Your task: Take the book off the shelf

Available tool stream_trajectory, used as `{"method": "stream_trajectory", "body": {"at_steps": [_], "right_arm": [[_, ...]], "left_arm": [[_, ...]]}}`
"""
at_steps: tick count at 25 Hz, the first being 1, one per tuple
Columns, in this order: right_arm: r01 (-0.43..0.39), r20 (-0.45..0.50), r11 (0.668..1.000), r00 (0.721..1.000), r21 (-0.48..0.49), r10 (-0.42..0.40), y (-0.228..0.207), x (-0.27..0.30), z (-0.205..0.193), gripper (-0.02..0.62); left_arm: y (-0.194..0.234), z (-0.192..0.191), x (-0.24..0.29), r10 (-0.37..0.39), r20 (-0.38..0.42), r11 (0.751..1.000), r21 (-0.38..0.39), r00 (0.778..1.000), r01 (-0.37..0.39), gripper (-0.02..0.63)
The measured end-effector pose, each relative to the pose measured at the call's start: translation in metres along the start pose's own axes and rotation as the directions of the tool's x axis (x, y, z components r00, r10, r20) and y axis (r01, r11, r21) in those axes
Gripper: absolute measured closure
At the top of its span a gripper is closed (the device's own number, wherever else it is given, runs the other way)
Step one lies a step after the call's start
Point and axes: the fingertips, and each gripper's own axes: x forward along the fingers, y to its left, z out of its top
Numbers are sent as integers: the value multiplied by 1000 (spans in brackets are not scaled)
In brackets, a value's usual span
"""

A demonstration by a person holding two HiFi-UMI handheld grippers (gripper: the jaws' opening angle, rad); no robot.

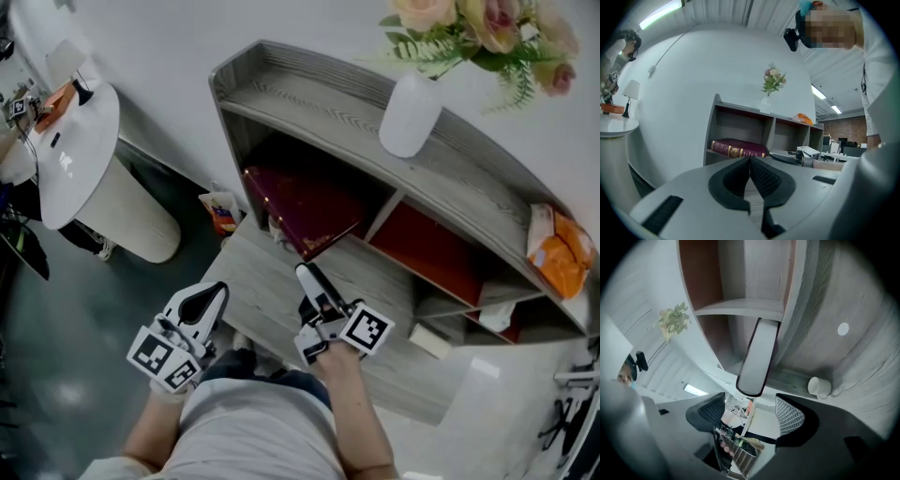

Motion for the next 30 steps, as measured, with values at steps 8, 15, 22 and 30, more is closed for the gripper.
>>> {"method": "stream_trajectory", "body": {"at_steps": [8,15,22,30], "right_arm": [[-19,66,997,998,80,13,4,29,24,265],[15,103,991,994,135,-29,-4,48,43,265],[35,101,984,993,175,-54,-12,64,47,265],[53,102,983,992,176,-72,-12,65,37,367]], "left_arm": [[10,0,11,-44,-30,999,-5,999,44,589],[23,2,16,-52,-38,999,-5,998,52,591],[34,2,13,-60,-40,998,-11,997,60,591],[40,3,10,-84,-34,996,-13,996,84,591]]}}
